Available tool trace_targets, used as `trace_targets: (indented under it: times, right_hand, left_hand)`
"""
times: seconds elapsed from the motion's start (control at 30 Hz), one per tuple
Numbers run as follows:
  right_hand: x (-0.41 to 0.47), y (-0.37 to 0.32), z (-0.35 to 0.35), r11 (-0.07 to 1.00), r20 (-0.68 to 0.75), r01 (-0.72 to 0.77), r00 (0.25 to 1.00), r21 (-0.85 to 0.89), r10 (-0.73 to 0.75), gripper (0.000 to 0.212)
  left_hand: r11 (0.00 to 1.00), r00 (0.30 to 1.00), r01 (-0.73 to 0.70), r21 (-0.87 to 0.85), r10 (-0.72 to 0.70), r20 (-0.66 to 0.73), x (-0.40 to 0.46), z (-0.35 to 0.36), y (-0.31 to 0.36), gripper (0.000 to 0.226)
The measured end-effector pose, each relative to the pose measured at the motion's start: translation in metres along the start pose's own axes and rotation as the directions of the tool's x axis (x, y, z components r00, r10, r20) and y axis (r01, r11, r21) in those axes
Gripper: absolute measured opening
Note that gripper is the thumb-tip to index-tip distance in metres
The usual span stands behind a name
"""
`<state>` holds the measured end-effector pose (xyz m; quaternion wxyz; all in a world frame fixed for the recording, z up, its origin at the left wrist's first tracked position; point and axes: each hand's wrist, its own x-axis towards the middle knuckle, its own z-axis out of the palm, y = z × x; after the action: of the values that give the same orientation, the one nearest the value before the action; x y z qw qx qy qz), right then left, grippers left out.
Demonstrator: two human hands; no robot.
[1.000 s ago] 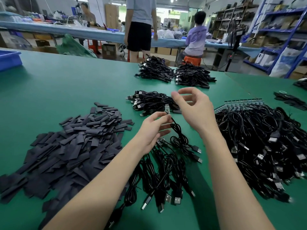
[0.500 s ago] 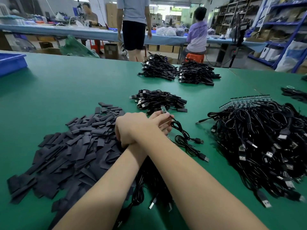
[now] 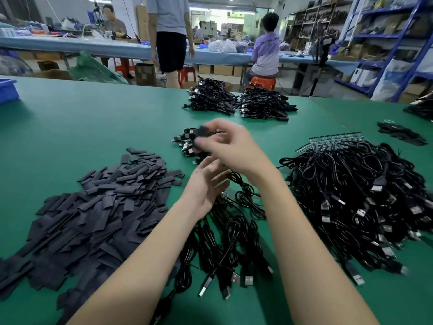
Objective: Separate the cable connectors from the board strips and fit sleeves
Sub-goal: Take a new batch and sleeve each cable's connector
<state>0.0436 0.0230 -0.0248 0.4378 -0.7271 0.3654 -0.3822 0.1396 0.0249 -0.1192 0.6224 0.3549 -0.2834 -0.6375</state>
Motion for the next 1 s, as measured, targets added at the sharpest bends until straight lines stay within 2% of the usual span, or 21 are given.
trace_targets:
  times: [0.03,0.1,0.2,0.27,0.4,0.47,0.57,0.73,0.87,1.0]
  right_hand:
    - [-0.001,0.009,-0.011,0.994,-0.089,-0.003,0.996,0.105,0.013,0.005]
    - [-0.006,0.025,-0.026,0.979,-0.249,-0.048,0.964,0.198,0.098,0.007]
    - [-0.013,0.045,-0.036,0.954,-0.349,-0.161,0.905,0.252,0.244,0.012]
    - [-0.013,0.053,-0.036,0.931,-0.359,-0.162,0.890,0.328,0.281,0.017]
    - [-0.015,0.054,-0.034,0.810,-0.270,-0.070,0.923,0.582,0.274,0.021]
    - [-0.018,0.054,-0.035,0.756,-0.250,-0.042,0.930,0.653,0.268,0.035]
    - [-0.021,0.056,-0.035,0.779,-0.253,-0.045,0.933,0.626,0.257,0.048]
    - [-0.022,0.058,-0.027,0.813,-0.214,-0.045,0.955,0.581,0.206,0.038]
    - [-0.023,0.058,-0.026,0.832,-0.180,-0.057,0.966,0.552,0.185,0.018]
    - [-0.025,0.061,-0.029,0.826,-0.184,-0.040,0.968,0.562,0.172,0.019]
  left_hand:
    - [1.000,1.000,-0.011,0.015,0.011,-0.005,0.002,0.000,-0.001,0.006]
    - [0.998,0.999,-0.025,0.055,0.024,0.029,-0.001,-0.002,0.001,0.012]
    - [0.996,0.998,-0.033,0.082,0.028,0.064,-0.004,-0.001,0.003,0.022]
    - [0.994,0.995,-0.040,0.104,0.031,0.092,-0.006,0.000,0.004,0.020]
    - [0.986,0.990,-0.055,0.156,0.033,0.136,-0.011,0.002,0.005,0.014]
    - [0.980,0.986,-0.063,0.190,0.032,0.162,-0.012,0.003,0.006,0.014]
    - [0.973,0.981,-0.066,0.220,0.024,0.190,-0.014,0.003,0.007,0.017]
    - [0.959,0.976,-0.073,0.273,0.012,0.218,-0.016,0.003,0.009,0.017]
    - [0.955,0.975,-0.077,0.285,0.013,0.221,-0.016,0.002,0.008,0.017]
    - [0.948,0.975,-0.083,0.308,0.012,0.224,-0.016,0.001,0.010,0.017]
